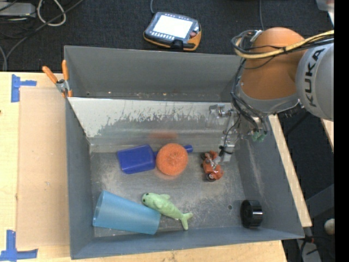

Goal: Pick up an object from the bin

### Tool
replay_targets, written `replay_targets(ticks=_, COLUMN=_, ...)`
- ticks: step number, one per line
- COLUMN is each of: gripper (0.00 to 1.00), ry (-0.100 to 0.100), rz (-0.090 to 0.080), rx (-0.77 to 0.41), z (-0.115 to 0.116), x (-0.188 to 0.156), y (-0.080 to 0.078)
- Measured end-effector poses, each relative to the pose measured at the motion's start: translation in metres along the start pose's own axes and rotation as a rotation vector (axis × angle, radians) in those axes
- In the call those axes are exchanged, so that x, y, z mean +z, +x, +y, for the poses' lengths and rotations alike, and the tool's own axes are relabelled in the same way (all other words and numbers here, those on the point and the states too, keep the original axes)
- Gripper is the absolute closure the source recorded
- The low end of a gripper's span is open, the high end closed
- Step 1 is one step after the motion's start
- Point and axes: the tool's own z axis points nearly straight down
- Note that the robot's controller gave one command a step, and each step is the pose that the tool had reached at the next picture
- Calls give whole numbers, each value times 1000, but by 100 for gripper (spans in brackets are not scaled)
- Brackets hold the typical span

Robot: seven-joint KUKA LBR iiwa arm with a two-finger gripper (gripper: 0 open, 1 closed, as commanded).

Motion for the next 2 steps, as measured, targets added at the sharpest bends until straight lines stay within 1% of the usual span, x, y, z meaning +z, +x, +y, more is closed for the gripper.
replay_targets(ticks=1, gripper=0, ry=-1, rz=0, rx=-59, z=71, x=142, y=-4)
replay_targets(ticks=2, gripper=0, ry=1, rz=-17, rx=-44, z=73, x=74, y=0)
